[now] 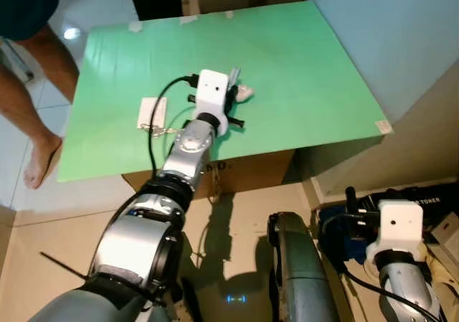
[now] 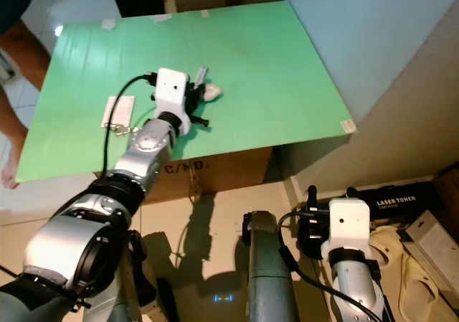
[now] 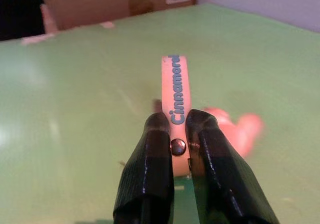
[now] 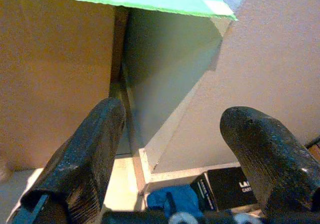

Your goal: Hang keys on a hook

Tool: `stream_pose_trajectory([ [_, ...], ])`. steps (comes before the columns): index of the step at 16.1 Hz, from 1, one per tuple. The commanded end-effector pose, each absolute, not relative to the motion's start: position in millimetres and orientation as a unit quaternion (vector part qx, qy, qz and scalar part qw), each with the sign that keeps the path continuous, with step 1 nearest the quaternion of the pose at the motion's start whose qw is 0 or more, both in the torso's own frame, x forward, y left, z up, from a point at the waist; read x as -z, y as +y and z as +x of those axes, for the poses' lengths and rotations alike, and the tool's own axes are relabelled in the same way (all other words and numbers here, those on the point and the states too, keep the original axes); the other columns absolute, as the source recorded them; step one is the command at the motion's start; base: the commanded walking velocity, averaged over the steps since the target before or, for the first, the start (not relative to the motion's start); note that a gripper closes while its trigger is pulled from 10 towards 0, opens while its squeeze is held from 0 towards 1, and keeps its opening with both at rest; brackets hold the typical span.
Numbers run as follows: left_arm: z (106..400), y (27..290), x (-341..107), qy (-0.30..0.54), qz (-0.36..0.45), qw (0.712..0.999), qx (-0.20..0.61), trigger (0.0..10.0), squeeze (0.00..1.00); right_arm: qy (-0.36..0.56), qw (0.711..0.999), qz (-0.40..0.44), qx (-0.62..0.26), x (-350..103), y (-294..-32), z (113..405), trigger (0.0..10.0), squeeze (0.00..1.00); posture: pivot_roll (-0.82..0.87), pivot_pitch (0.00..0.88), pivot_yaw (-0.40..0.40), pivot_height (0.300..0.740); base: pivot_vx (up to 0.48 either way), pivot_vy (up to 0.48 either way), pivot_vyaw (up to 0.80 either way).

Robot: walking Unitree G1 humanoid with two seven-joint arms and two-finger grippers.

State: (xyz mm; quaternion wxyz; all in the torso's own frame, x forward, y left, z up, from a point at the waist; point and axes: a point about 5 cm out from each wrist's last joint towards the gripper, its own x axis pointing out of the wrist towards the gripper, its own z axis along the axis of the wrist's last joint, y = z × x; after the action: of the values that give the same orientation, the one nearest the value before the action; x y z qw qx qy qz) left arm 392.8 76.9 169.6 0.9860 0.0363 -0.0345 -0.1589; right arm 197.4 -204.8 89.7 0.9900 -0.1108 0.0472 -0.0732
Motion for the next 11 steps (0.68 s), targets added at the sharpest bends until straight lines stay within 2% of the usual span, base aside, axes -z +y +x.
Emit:
stream_pose_trajectory([
  [1, 393.6, 82.5, -173.7, -0.042, 0.032, 0.986, 0.157, 0.0, 0.00, 0.049, 0.990, -0.109, 0.073, -87.3, -204.7, 198.6, 10.0, 0.00, -0.34, 0.136, 0.048, 0.543, 0.000, 0.000, 0.00],
  [6, 397.5, 91.2, -203.6, -0.076, -0.032, 0.986, 0.143, 0.0, 0.00, 0.042, 0.991, -0.106, 0.063, -85.7, -200.9, 209.8, 10.0, 0.00, -0.30, 0.112, 0.050, 0.543, 0.000, 0.000, 0.00],
  [9, 391.6, 94.5, -206.1, -0.086, -0.012, 0.986, 0.144, 0.0, 0.00, 0.038, 0.992, -0.104, 0.060, -85.0, -199.6, 215.4, 10.0, 0.00, -0.28, 0.084, 0.060, 0.543, 0.000, 0.000, 0.00],
  [11, 383.8, 107.7, -196.6, -0.072, 0.015, 0.988, 0.138, 0.0, 0.00, 0.035, 0.993, -0.097, 0.060, -83.7, -198.6, 220.6, 10.0, 0.00, -0.27, 0.070, 0.064, 0.543, 0.000, 0.000, 0.00],
])
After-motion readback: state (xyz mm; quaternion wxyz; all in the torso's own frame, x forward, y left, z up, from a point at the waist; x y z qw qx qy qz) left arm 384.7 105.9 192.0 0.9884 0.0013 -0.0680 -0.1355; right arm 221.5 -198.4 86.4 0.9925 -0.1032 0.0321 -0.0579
